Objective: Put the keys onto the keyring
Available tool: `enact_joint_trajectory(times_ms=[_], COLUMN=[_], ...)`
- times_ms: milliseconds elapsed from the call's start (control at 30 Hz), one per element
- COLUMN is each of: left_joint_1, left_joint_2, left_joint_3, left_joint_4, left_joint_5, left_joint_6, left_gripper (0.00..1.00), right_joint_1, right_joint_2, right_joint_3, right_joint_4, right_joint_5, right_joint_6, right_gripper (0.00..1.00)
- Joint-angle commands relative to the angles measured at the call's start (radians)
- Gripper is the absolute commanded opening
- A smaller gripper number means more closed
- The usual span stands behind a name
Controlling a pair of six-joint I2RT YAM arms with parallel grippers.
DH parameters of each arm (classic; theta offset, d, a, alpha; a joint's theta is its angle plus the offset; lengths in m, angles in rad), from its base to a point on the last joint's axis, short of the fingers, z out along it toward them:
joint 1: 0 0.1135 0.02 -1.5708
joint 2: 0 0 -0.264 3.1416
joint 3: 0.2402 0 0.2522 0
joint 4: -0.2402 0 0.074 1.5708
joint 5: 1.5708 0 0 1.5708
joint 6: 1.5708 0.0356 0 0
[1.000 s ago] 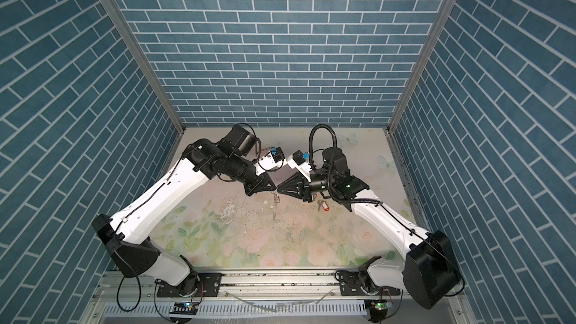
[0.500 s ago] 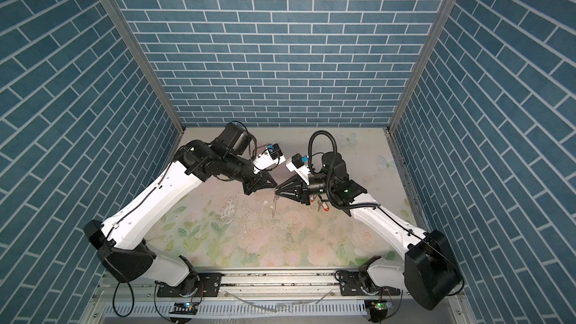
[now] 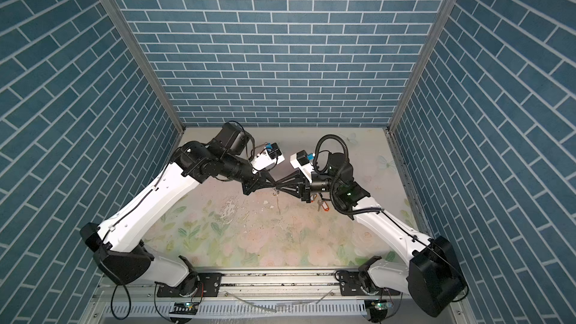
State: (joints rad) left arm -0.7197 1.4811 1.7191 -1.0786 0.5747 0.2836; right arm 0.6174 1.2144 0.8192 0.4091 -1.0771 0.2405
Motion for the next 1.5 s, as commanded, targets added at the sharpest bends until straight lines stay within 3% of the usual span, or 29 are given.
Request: enact_joint_trajectory(times_ms=[0, 333, 600, 900, 1067, 1200, 1467], left_joint_1=[-0.003, -0.003, -0.004, -0.003, 0.009, 0.022, 0.032], left_joint_2=[-0.016, -0.019, -0.016, -0.039, -0.154, -0.283, -0.517], left_joint_3=[-0.006, -0.003, -0.005, -0.03, -0.131, -0.277, -0.623], left_joint_4=[0.017, 0.029, 0.034, 0.086, 0.256, 0.446, 0.911], left_joint_5=[0.022, 0.024, 0.034, -0.005, -0.075, -0.128, -0.216], left_joint_6=[-0.003, -0.004, -0.005, -0.027, -0.088, -0.154, -0.311], left_gripper=[0.0, 0.0, 0.0, 0.01, 0.18, 0.21, 0.23], right_joint_1=[0.004, 0.004, 0.004, 0.004, 0.004, 0.002, 0.003], right_joint_2=[-0.003, 0.022, 0.02, 0.032, 0.036, 0.04, 0.157], right_joint_3=[-0.006, 0.003, 0.006, -0.02, -0.057, -0.084, -0.121], right_joint_4=[0.022, 0.001, 0.007, 0.181, 0.316, 0.443, 0.93], right_joint_5=[-0.02, -0.049, -0.056, -0.04, 0.025, 0.082, 0.194], right_joint_6=[0.019, 0.015, 0.017, 0.143, 0.235, 0.32, 0.599], right_gripper=[0.17, 0.13, 0.04, 0.0, 0.0, 0.0, 0.0])
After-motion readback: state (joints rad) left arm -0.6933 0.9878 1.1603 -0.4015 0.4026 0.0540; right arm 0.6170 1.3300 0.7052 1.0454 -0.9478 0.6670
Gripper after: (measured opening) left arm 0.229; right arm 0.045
